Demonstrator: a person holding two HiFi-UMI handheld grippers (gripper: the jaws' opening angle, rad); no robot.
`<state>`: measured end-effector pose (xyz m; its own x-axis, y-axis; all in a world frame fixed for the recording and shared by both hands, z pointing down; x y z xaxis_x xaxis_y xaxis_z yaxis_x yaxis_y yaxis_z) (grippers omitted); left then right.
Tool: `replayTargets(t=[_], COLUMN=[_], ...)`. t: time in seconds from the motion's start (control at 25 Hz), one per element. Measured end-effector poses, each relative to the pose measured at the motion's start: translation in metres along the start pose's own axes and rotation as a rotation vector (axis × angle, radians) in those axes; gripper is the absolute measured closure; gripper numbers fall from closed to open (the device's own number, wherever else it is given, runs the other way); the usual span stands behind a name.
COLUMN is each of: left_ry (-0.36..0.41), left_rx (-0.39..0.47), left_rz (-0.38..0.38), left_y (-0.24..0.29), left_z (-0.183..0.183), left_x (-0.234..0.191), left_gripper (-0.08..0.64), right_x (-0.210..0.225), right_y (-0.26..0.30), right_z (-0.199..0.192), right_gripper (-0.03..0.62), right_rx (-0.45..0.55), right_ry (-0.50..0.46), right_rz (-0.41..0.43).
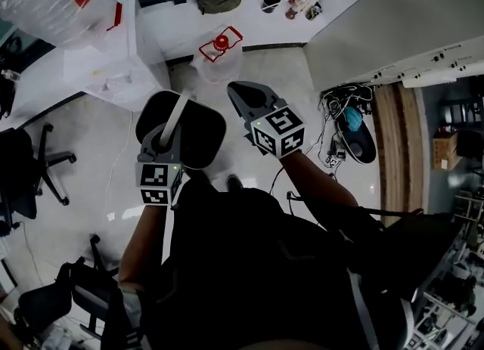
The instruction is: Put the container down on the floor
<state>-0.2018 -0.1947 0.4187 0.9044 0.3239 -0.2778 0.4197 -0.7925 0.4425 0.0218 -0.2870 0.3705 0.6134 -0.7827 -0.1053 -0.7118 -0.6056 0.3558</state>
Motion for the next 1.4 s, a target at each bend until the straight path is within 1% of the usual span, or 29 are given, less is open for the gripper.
replayTargets(t=[0.12,0.28,0.44,0.56,0.72,0.84,0.92,1.08,1.24,1.4], left_ry=[0.02,0.023,0.035,0.034,0.029,0.036,0.033,0.021,0.009,0.002], left_rx=[-0.027,-0.066,-0.098,-0.129,-0.16,-0.196,-0.221,-0.29,-0.351,-0.435], left_rz=[-0.022,-0.059,-0.082,-0.085,-0.061,-0.03,-0.012,0.02,0.044,0.057], left_y=[0.013,0.033,0.054,0.07,0.099,0.121,0.135,0.164,0.187,0.208], left_z=[-0.002,-0.008,-0.019,-0.033,-0.049,-0.065,-0.077,-0.103,-0.135,-0.161], left_x=[-0.017,-0.036,-0.05,-0.054,-0.06,-0.064,-0.066,-0.076,-0.088,-0.095], left_gripper=[0.532,0.531,0.531,0.531,0.531,0.531,0.531,0.531,0.531,0.531], right_x=[-0.001,-0.003,-0.003,0.003,0.02,0.033,0.042,0.058,0.068,0.075], right_y=[0.014,0.027,0.039,0.046,0.066,0.081,0.086,0.097,0.103,0.111], right_z=[0.003,0.005,-0.007,-0.023,-0.046,-0.067,-0.081,-0.107,-0.131,-0.152], right_gripper=[0.583,0.583,0.583,0.583,0.583,0.583,0.583,0.583,0.583,0.583], right_rx=[-0.021,-0.056,-0.097,-0.122,-0.131,-0.146,-0.171,-0.217,-0.259,-0.274], right_ry=[0.029,0.015,-0.009,0.004,0.026,0.044,0.037,0.007,0.019,0.015], right_rz=[-0.026,-0.051,-0.043,-0.028,0.016,0.07,0.103,0.147,0.179,0.2])
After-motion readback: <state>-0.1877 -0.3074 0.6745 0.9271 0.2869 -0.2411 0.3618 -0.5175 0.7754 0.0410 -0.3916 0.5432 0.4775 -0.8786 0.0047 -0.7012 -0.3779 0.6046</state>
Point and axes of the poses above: the fingertips, and each gripper's own axes: y forward along the fingers, x to its right, z out of its top, the point moved 9 cm from there along -y, backward along the fingers, and after that the axes turned 14 degrees about -y, right-handed, at the moved point
